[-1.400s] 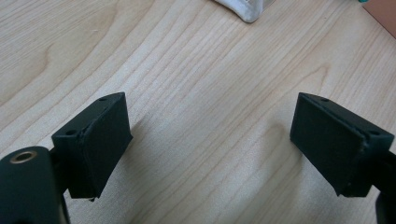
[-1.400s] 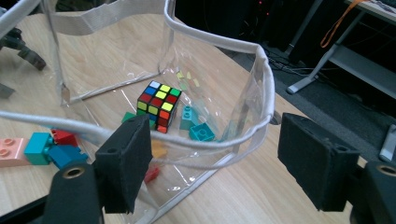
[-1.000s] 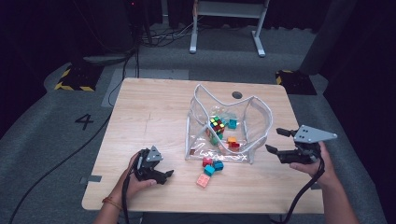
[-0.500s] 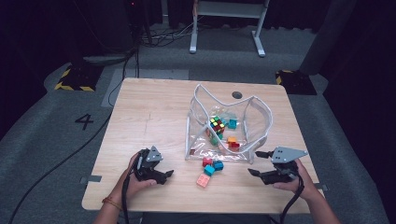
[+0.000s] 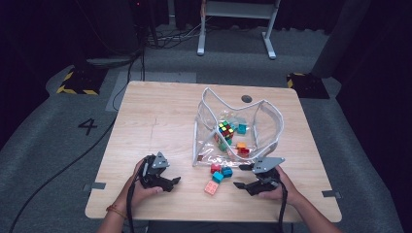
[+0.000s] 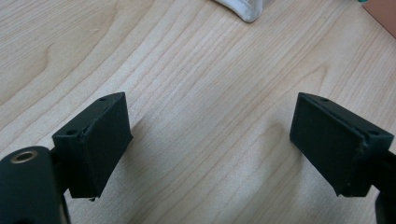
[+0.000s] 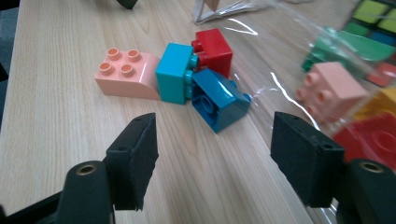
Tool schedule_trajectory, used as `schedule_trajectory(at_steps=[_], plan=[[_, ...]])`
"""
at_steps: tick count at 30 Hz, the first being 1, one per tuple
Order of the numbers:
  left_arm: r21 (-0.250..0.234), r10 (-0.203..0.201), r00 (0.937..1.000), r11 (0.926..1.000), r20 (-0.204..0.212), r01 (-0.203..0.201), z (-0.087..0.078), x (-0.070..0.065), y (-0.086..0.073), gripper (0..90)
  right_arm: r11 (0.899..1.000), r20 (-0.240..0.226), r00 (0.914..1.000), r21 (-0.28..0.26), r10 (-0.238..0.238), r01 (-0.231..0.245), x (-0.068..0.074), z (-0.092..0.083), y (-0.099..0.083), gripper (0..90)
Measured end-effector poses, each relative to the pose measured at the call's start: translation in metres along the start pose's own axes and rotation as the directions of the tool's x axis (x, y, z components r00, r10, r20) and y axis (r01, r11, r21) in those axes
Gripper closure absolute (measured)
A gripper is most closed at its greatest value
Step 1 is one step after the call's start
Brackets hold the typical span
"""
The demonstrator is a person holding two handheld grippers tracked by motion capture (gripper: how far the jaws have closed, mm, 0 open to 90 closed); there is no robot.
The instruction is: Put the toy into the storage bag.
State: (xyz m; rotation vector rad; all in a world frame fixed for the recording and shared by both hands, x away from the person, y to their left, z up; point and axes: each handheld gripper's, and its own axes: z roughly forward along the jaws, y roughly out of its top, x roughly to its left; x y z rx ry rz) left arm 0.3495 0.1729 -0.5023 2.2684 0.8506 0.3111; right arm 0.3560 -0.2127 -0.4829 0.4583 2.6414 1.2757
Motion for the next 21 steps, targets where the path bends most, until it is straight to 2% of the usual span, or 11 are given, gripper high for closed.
schedule_trajectory(at_steps=[2,4,9,10,11,13,14,16,17,18,21], plan=[[0.0,0.0,1.0,1.0,0.0,0.0,0.0,0.0,0.0,12.5,1.0,-0.018,0.9998,0.012,-0.002,0.002,0.001,0.009,0.001,30.6],[0.0,0.0,1.0,1.0,0.0,0.0,0.0,0.0,0.0,12.5,0.999,-0.03,0.9993,0.025,0.024,-0.024,0.002,0.015,0.002,29.9],[0.0,-0.001,1.0,1.0,0.001,0.001,0.0,0.0,0.0,12.5,0.999,-0.021,0.9994,-0.022,0.026,-0.027,-0.001,0.025,0.007,28.9],[0.0,0.0,1.0,1.0,0.0,0.0,0.0,0.0,0.0,12.5,0.998,-0.027,0.9996,-0.054,-0.011,0.009,-0.005,0.027,0.007,28.8],[0.0,0.0,1.0,1.0,0.0,0.0,0.0,0.0,0.0,12.5,0.998,-0.027,0.9996,-0.055,0.006,-0.008,-0.004,0.028,0.008,28.6],[0.0,0.0,1.0,1.0,0.0,0.0,0.0,0.0,0.0,12.5,0.997,-0.04,0.9992,-0.073,0.004,-0.007,-0.006,0.03,0.008,28.3],[-0.001,-0.002,1.0,1.0,0.001,0.002,0.0,0.0,0.0,12.5,0.997,-0.054,0.9981,-0.069,0.031,-0.034,-0.005,0.031,0.009,28.2],[0.0,-0.001,1.0,1.0,0.001,0.001,0.0,0.0,0.0,12.5,0.998,-0.066,0.9974,-0.058,0.028,-0.032,-0.004,0.033,0.009,28.3],[0.0,-0.001,1.0,1.0,0.001,0.001,0.0,0.0,0.0,12.5,0.998,-0.063,0.998,-0.066,0.001,-0.005,-0.006,0.036,0.009,28.3],[0.0,-0.001,1.0,1.0,0.001,0.001,0.0,0.0,0.0,12.5,0.998,-0.067,0.9978,-0.066,0.001,-0.005,-0.005,0.037,0.008,28.6],[0.0,-0.001,1.0,1.0,0.001,0.001,0.0,0.0,0.0,12.5,0.999,-0.074,0.9968,-0.025,0.032,-0.033,-0.002,0.038,0.007,29.1]])
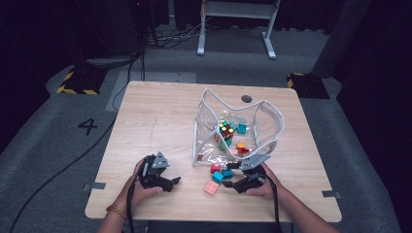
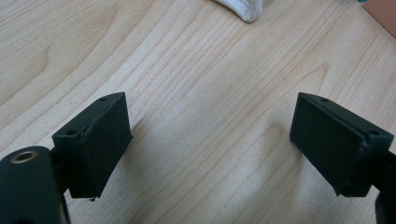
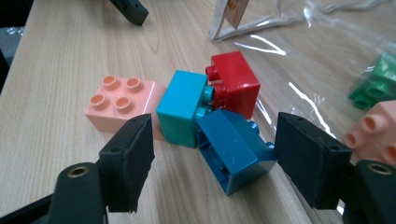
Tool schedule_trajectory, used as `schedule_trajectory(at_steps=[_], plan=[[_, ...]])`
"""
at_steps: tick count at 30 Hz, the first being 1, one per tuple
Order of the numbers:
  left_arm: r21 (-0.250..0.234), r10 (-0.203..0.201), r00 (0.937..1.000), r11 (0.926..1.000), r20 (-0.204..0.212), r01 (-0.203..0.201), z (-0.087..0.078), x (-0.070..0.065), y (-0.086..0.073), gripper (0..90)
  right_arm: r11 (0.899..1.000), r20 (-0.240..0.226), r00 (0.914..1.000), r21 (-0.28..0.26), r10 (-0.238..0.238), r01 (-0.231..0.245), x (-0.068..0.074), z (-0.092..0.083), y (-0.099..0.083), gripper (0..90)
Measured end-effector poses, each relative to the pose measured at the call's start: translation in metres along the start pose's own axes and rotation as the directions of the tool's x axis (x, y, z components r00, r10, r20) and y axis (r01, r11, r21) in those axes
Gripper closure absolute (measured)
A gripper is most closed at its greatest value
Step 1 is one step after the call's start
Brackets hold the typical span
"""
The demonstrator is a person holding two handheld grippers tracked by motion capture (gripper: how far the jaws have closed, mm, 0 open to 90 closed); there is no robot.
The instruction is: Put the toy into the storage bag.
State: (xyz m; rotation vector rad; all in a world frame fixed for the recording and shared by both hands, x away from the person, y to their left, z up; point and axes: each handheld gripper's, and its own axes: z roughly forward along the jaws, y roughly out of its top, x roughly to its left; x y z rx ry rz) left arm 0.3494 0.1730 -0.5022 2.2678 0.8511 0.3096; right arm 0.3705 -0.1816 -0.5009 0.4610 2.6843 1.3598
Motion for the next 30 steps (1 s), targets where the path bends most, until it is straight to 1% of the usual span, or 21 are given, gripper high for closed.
schedule_trajectory(at_steps=[4,5,8,9,10,11,13,15,17,18,19,20,21,22,23,24,25,26,27,28,30], plan=[[-0.001,-0.001,1.0,1.0,0.0,0.001,0.0,0.0,0.0,12.5,1.0,0.013,0.9999,0.016,0.002,-0.003,0.0,0.002,0.001,30.0],[0.0,0.0,1.0,1.0,0.0,0.0,0.0,0.0,0.0,12.5,1.0,0.013,0.9999,0.017,0.001,-0.001,0.0,0.002,0.001,32.2],[0.0,0.0,1.0,1.0,0.0,0.0,0.0,0.0,0.0,12.5,0.999,0.007,0.9999,0.043,-0.008,0.008,0.001,0.001,0.0,42.9],[0.0,-0.001,1.0,1.0,0.0,0.001,0.0,0.0,0.0,12.6,0.999,-0.002,0.9999,0.047,-0.014,0.014,0.001,0.0,-0.001,47.8],[0.0,-0.001,1.0,1.0,0.0,0.001,0.0,0.0,0.0,12.6,0.998,-0.003,0.9999,0.054,-0.012,0.012,0.001,0.0,-0.001,47.8],[0.0,-0.001,1.0,1.0,0.0,0.001,0.0,0.0,0.0,12.6,0.998,-0.017,0.9998,0.058,-0.01,0.011,0.002,-0.001,-0.002,48.0],[0.0,-0.002,1.0,1.0,0.0,0.002,0.0,0.0,0.0,12.6,0.998,-0.023,0.9995,0.063,-0.024,0.025,0.004,-0.001,-0.002,48.3],[0.001,-0.01,0.9999,0.9999,0.004,0.01,0.0,-0.001,0.0,12.6,0.997,-0.049,0.9981,0.061,-0.038,0.041,0.007,-0.002,-0.003,48.4],[0.001,-0.009,0.9999,1.0,0.008,0.009,0.0,-0.001,0.0,12.7,0.996,-0.049,0.9978,0.072,-0.044,0.047,0.01,-0.004,-0.004,48.4],[0.002,-0.014,0.9997,0.9999,0.019,0.014,0.0,-0.001,-0.001,12.7,0.996,-0.05,0.9977,0.071,-0.045,0.048,0.011,-0.006,-0.005,48.4],[0.002,-0.013,0.9997,0.9999,0.018,0.013,0.0,-0.001,-0.001,12.8,0.996,-0.049,0.9976,0.07,-0.048,0.052,0.012,-0.007,-0.006,48.5],[0.002,-0.013,0.9997,0.9999,0.019,0.013,0.0,-0.001,-0.001,12.8,0.996,-0.047,0.9979,0.071,-0.045,0.048,0.013,-0.009,-0.008,48.6],[0.002,-0.013,0.9997,0.9999,0.019,0.013,0.0,-0.001,-0.001,12.8,0.996,-0.042,0.9965,0.057,-0.072,0.075,0.012,-0.01,-0.009,48.6],[0.002,-0.013,0.9997,0.9999,0.019,0.013,0.0,-0.001,-0.001,12.8,0.996,-0.033,0.998,0.069,-0.055,0.057,0.014,-0.013,-0.01,48.7],[0.002,-0.013,0.9997,0.9999,0.019,0.013,0.0,-0.001,-0.001,12.8,0.995,-0.026,0.998,0.075,-0.058,0.06,0.014,-0.016,-0.012,48.6],[0.002,-0.013,0.9997,0.9999,0.019,0.013,0.0,-0.001,-0.001,12.8,0.996,-0.024,0.9984,0.067,-0.05,0.052,0.014,-0.018,-0.014,48.4],[0.002,-0.013,0.9997,0.9999,0.019,0.013,0.0,-0.001,-0.001,12.8,0.997,-0.019,0.9982,0.06,-0.057,0.058,0.013,-0.019,-0.016,47.9],[0.002,-0.013,0.9997,0.9999,0.019,0.013,0.0,-0.001,-0.001,12.8,0.996,-0.012,0.9982,0.065,-0.059,0.06,0.012,-0.021,-0.018,46.3],[0.002,-0.013,0.9997,0.9999,0.019,0.013,0.0,-0.001,-0.001,12.8,0.996,0.005,0.9988,0.069,-0.048,0.047,0.013,-0.021,-0.019,43.2],[0.002,-0.013,0.9997,0.9999,0.019,0.013,0.0,-0.001,-0.001,12.8,0.996,0.014,0.9984,0.073,-0.055,0.054,0.012,-0.022,-0.02,39.4],[0.002,-0.013,0.9997,0.9999,0.019,0.013,0.0,-0.001,-0.001,12.8,0.996,0.024,0.9992,0.078,-0.033,0.031,0.012,-0.022,-0.02,39.0]])
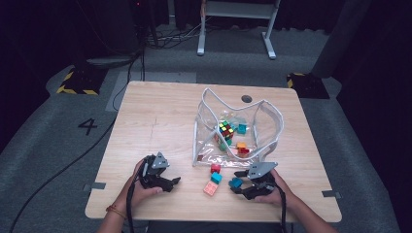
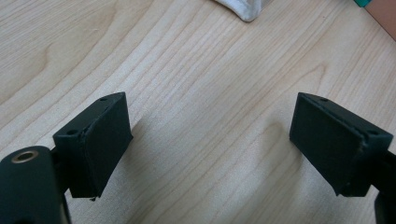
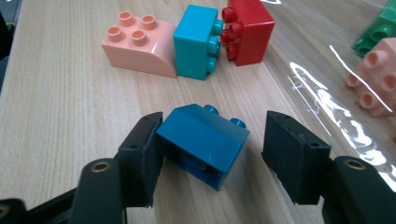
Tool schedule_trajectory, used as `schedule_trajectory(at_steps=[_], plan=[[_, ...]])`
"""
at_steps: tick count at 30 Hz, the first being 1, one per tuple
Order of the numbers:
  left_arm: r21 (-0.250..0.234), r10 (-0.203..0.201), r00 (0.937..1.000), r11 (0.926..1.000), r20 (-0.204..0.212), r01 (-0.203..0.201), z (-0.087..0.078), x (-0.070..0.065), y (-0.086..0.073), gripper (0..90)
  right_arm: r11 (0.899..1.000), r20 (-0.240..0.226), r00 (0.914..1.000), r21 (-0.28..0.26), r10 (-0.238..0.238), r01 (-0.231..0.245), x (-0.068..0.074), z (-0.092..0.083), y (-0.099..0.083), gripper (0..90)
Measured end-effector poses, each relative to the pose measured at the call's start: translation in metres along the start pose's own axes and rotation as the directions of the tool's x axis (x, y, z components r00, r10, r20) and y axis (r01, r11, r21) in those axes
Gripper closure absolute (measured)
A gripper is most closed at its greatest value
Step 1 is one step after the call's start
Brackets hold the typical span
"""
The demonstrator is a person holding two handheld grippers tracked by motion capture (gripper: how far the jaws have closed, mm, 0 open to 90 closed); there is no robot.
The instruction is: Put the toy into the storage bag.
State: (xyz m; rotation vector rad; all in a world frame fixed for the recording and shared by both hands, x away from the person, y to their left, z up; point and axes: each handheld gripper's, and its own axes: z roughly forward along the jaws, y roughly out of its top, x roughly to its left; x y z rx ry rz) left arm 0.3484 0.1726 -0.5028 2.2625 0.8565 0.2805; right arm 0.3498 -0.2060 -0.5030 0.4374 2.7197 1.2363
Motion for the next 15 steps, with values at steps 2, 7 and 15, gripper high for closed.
schedule_trajectory(at_steps=[2,7,15], plan=[[0.0,0.0,1.0,1.0,0.0,0.0,0.0,0.0,0.0,12.7,1.0,0.006,1.0,0.008,0.004,-0.004,0.0,0.0,0.001,40.3],[0.0,0.0,1.0,1.0,0.0,0.0,0.0,0.0,0.0,12.8,1.0,0.007,0.9998,-0.002,-0.02,0.02,0.001,0.0,0.001,49.4],[0.0,0.0,1.0,1.0,0.0,0.0,0.0,0.0,0.0,12.8,0.999,0.025,0.9993,0.023,-0.027,0.026,0.007,-0.011,-0.005,49.7]])
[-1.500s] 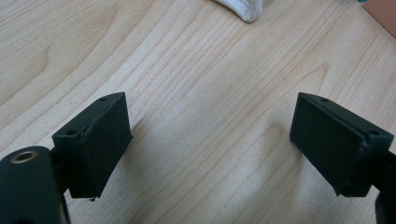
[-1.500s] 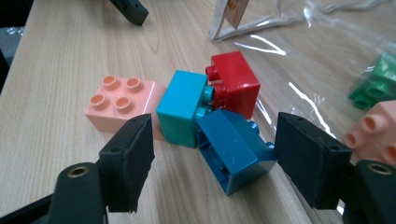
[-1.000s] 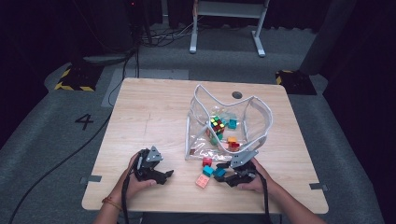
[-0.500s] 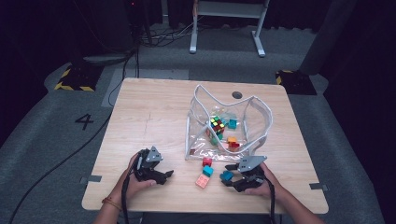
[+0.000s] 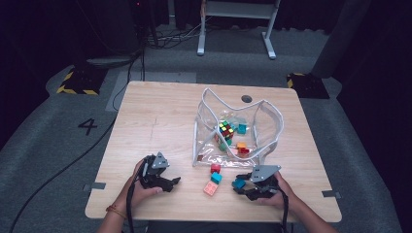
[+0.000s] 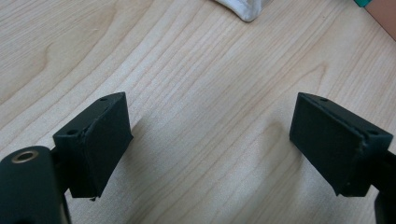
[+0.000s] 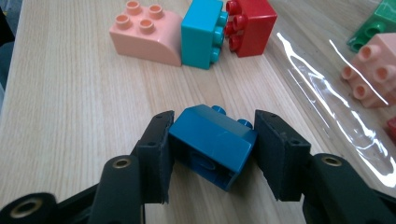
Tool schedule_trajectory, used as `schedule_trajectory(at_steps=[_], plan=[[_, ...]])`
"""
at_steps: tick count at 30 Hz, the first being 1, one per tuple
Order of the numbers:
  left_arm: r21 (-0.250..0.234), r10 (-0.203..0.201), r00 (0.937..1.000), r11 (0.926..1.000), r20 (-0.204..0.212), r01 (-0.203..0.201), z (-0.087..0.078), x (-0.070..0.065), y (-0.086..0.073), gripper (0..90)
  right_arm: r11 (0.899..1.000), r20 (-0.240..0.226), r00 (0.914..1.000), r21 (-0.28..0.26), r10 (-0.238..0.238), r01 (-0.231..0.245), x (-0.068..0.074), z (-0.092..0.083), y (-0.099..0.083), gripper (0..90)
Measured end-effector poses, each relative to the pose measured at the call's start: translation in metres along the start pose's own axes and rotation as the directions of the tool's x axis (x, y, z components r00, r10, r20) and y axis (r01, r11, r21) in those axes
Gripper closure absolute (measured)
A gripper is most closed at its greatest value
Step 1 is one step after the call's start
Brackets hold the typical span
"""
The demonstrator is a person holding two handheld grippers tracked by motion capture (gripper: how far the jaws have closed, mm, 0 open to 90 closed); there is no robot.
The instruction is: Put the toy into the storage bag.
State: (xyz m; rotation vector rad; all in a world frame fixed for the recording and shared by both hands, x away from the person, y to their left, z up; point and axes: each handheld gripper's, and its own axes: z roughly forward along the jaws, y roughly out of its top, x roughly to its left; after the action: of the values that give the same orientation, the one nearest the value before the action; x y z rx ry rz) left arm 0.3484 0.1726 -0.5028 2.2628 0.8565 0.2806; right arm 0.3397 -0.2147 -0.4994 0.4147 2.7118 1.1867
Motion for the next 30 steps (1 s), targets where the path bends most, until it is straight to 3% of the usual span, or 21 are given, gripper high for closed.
schedule_trajectory(at_steps=[1,2,3,4,5,15,20,30], plan=[[0.0,0.0,1.0,1.0,0.0,0.0,0.0,0.0,0.0,12.8,1.0,0.001,0.9999,-0.01,-0.013,0.013,-0.001,-0.002,-0.001,49.7],[0.0,0.0,1.0,1.0,0.0,0.0,0.0,0.0,0.0,12.8,1.0,0.005,1.0,-0.004,0.004,-0.004,0.0,-0.005,-0.003,49.7],[-0.001,-0.001,1.0,1.0,0.0,0.001,0.0,0.0,0.0,12.8,1.0,0.004,0.9999,-0.022,-0.016,0.016,-0.002,-0.007,-0.004,49.7],[0.0,0.005,1.0,1.0,-0.003,-0.005,0.0,0.0,0.0,12.8,1.0,0.015,0.9998,-0.009,0.015,-0.015,-0.001,-0.011,-0.006,49.7],[0.0,0.005,1.0,1.0,-0.003,-0.005,0.0,0.0,0.0,12.8,1.0,0.017,0.9998,-0.029,-0.011,0.011,-0.004,-0.013,-0.007,49.7],[0.0,0.005,1.0,1.0,-0.003,-0.005,0.0,0.0,0.0,12.8,0.997,0.112,0.9914,-0.054,0.068,-0.063,-0.024,-0.042,-0.027,49.8],[0.0,0.005,1.0,1.0,-0.003,-0.005,0.0,0.0,0.0,12.8,0.992,0.163,0.9793,-0.068,0.119,-0.109,-0.036,-0.055,-0.033,49.8],[0.0,0.003,1.0,1.0,-0.002,-0.003,0.0,0.0,0.0,12.8,0.972,0.256,0.9407,-0.132,0.223,-0.195,-0.06,-0.086,-0.044,49.8]])
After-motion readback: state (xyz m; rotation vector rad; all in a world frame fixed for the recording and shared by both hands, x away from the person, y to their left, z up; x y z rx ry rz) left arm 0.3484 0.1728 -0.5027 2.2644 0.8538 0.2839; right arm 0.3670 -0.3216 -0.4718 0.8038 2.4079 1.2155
